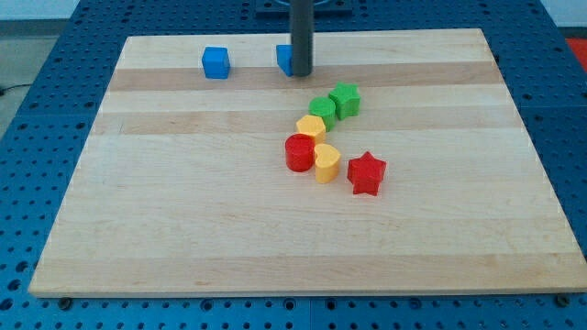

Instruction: Adjust both the blue blocks horizontal to each other

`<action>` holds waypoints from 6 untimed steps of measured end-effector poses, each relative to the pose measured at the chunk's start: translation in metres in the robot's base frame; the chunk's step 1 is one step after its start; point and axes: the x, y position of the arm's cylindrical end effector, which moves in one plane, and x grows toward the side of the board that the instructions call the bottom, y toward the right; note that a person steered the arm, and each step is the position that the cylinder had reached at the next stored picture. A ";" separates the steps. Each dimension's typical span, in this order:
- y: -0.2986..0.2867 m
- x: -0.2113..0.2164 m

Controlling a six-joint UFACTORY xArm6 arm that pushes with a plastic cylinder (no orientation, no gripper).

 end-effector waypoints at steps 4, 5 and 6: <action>-0.146 -0.042; -0.058 -0.042; 0.003 -0.042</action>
